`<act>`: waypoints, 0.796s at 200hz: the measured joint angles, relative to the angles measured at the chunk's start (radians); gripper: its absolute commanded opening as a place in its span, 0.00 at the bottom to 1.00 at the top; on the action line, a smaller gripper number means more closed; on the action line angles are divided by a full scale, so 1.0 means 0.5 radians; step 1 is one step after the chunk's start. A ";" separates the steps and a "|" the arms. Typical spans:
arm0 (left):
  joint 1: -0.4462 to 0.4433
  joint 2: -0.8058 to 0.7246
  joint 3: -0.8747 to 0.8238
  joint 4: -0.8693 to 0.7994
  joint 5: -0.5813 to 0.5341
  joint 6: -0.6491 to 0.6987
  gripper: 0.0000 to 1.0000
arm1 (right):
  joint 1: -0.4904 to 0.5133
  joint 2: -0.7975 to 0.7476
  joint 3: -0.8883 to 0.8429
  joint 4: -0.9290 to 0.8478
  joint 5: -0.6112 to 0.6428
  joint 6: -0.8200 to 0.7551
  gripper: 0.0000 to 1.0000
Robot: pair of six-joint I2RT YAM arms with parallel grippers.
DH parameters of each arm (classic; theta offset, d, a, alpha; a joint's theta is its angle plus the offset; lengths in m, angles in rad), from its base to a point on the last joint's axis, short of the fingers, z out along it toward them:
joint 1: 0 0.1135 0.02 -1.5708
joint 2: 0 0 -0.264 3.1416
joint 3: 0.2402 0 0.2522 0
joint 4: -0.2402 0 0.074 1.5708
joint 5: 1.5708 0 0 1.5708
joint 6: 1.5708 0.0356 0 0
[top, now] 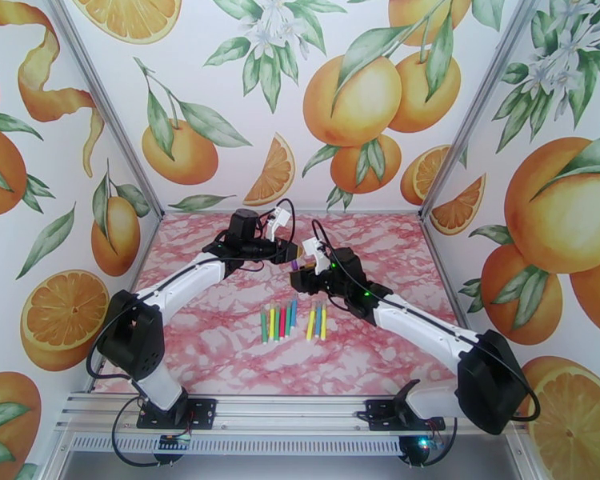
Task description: Open the pen caps
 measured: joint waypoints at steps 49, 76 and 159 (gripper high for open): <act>0.000 0.000 0.002 -0.001 0.025 -0.032 0.01 | 0.000 0.108 0.000 0.047 -0.026 0.019 0.43; 0.000 0.000 0.002 -0.001 0.027 -0.034 0.00 | 0.008 0.123 0.000 0.063 -0.045 0.037 0.28; 0.008 -0.001 0.003 0.007 -0.022 -0.156 0.00 | 0.017 0.121 -0.027 0.151 -0.058 0.021 0.07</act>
